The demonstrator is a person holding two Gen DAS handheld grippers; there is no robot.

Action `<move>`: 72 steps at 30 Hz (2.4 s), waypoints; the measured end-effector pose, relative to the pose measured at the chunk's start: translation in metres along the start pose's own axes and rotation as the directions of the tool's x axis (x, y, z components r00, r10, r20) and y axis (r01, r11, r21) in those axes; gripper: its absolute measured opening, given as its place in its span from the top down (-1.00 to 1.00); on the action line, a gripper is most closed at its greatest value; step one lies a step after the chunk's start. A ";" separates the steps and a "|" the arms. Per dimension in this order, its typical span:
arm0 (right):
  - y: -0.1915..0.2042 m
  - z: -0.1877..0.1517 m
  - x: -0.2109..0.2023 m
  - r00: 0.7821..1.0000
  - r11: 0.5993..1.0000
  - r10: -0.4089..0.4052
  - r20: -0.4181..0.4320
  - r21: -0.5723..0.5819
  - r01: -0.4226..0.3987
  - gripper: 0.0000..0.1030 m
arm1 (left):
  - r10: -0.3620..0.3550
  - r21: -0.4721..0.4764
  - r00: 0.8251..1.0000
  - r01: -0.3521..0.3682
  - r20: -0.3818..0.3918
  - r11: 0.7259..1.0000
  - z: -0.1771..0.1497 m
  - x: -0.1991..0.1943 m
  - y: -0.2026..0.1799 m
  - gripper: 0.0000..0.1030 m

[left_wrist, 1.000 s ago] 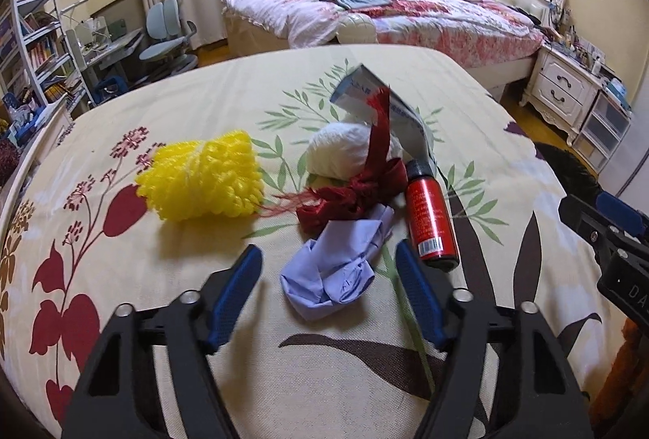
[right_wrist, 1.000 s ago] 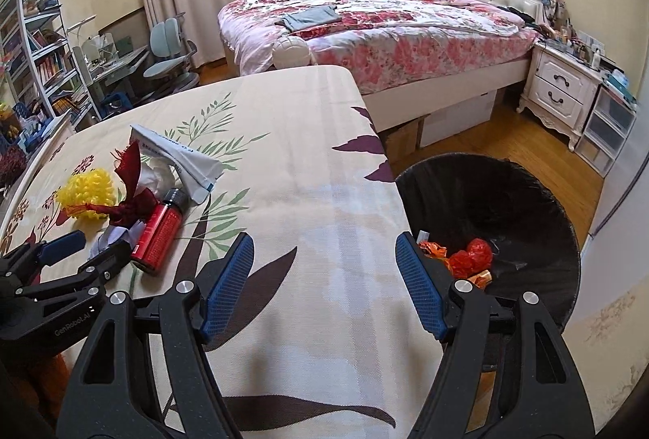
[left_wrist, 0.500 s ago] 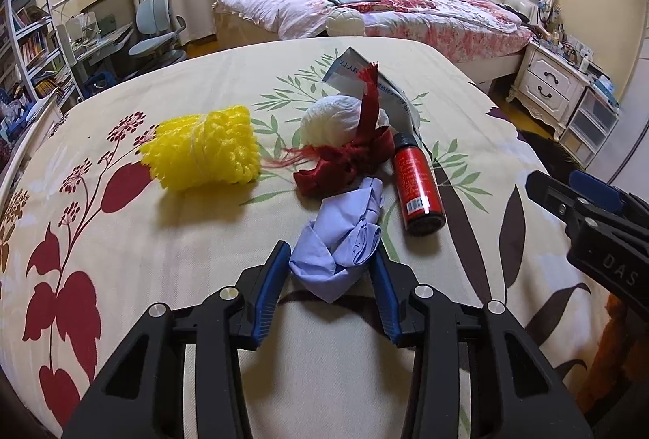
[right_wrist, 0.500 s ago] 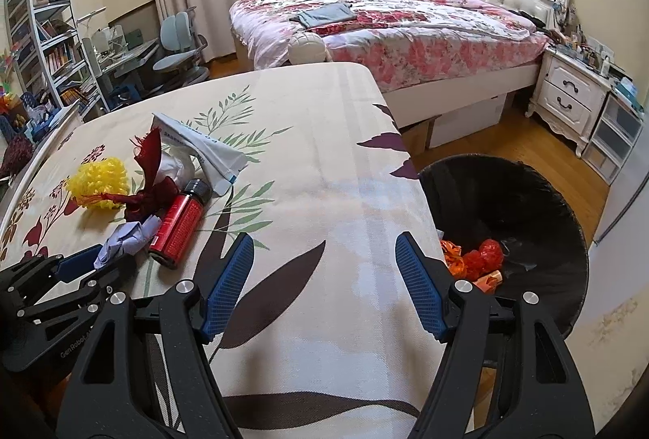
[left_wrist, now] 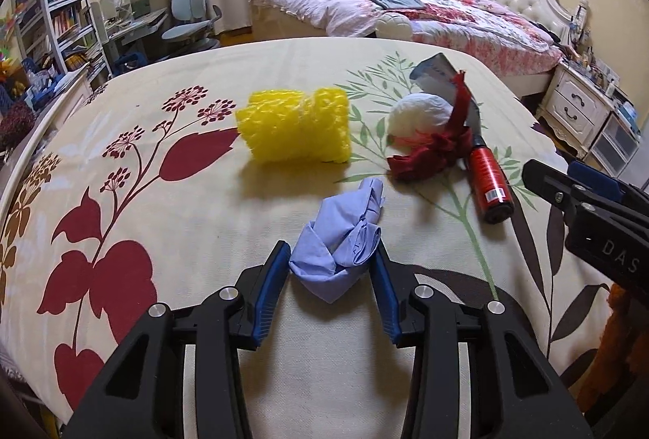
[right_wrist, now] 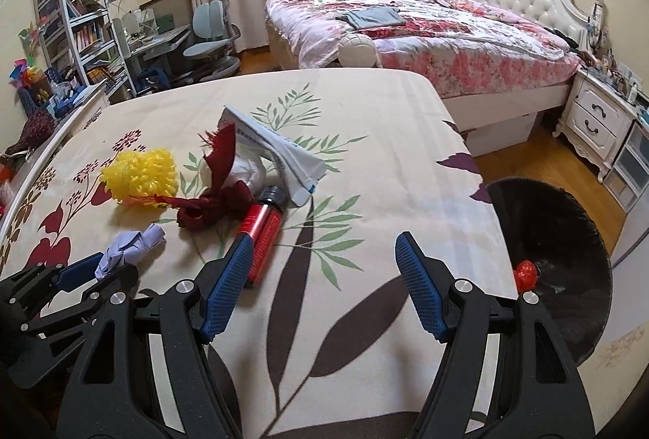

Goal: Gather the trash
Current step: 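Grasp the red spray can with the right tool while the left tool holds the blue cloth, then carry the blue cloth and red can over the black bin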

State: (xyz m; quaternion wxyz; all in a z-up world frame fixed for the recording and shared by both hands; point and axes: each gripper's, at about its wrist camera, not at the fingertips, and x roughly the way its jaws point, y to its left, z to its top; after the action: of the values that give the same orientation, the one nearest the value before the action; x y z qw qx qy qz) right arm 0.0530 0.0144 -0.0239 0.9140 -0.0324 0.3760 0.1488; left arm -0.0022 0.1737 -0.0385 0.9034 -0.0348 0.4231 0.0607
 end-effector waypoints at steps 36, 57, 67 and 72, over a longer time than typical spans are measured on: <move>-0.030 -0.024 -0.016 0.999 0.999 -0.008 -0.042 0.032 0.009 0.55 | -0.063 -0.010 0.996 0.064 0.058 0.998 0.003 -0.019 -0.016 0.26; -0.138 -0.037 -0.051 0.978 0.958 -0.206 0.021 0.206 0.198 0.55 | -0.192 0.160 0.976 0.174 0.104 0.972 0.026 -0.021 -0.130 0.26; -0.183 -0.038 -0.048 0.965 0.930 -0.262 0.018 0.271 0.247 0.55 | -0.236 0.233 0.966 0.207 0.103 0.950 0.037 -0.008 -0.194 0.26; -0.202 -0.038 -0.040 0.960 0.919 -0.280 0.011 0.292 0.265 0.55 | -0.248 0.270 0.964 0.213 0.101 0.939 0.042 0.001 -0.223 0.26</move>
State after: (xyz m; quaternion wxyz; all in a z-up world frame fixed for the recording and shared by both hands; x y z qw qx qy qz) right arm 0.0602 -0.1946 -0.0333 0.9302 0.0528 0.3615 -0.0355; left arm 0.0618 -0.0420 -0.0099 0.9273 0.0372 0.3592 -0.0987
